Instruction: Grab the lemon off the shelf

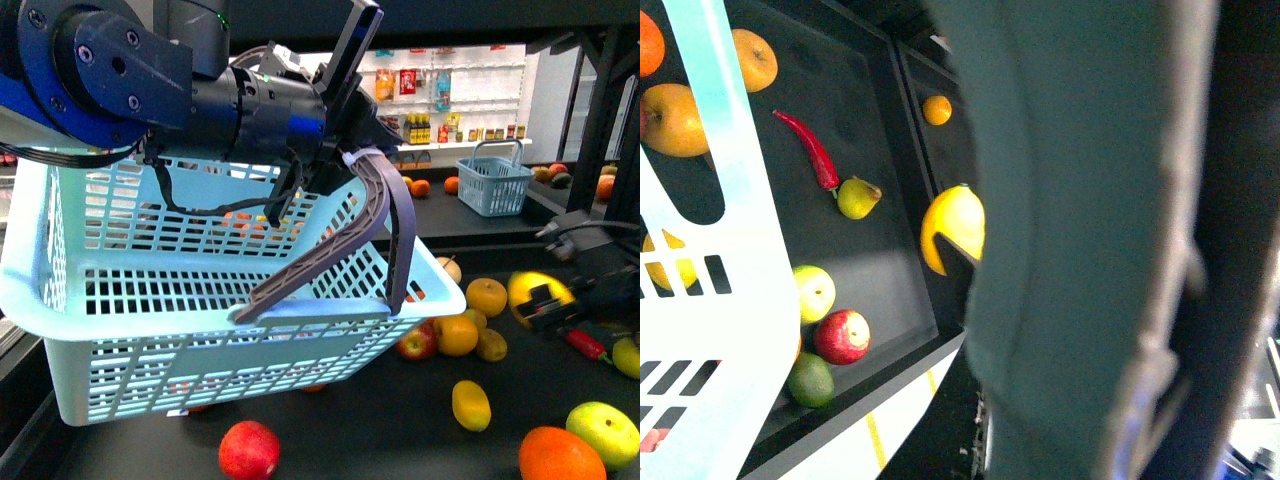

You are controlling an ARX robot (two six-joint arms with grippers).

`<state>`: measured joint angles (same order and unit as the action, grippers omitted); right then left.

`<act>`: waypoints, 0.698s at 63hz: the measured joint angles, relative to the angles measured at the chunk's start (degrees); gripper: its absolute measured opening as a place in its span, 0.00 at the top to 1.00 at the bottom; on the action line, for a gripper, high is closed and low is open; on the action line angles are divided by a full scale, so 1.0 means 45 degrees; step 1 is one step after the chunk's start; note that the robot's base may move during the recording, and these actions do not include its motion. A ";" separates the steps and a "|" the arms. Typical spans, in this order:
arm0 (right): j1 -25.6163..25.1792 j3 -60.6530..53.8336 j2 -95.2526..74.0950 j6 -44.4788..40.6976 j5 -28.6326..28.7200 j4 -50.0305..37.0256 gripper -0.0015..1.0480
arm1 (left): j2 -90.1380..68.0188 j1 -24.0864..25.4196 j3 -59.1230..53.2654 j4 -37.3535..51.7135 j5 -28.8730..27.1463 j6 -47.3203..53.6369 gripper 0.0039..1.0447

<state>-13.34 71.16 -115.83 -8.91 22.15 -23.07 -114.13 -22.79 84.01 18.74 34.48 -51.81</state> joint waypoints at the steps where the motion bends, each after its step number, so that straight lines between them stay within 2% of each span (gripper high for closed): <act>1: 0.0019 -0.0063 0.0165 0.0107 0.0068 0.0039 0.40 | 0.0000 0.0000 0.0000 0.0000 0.0000 0.0000 0.94; 9: 0.0495 -0.0432 0.1540 0.1151 0.0481 0.0423 0.40 | 0.0000 -0.0015 0.0000 0.0000 0.0010 -0.0005 0.94; 21: 0.1821 -0.0476 0.2336 0.2924 0.0622 0.0680 0.40 | 0.0000 -0.0010 0.0000 0.0000 -0.0010 0.0000 0.94; 44: 0.4056 -0.0471 0.1107 0.5153 -0.0053 0.0636 0.40 | 0.0000 -0.0015 0.0000 0.0000 0.0005 0.0000 0.94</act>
<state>4.91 69.04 -110.85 14.28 21.91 -20.21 -114.13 -22.85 84.01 18.74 34.50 -51.81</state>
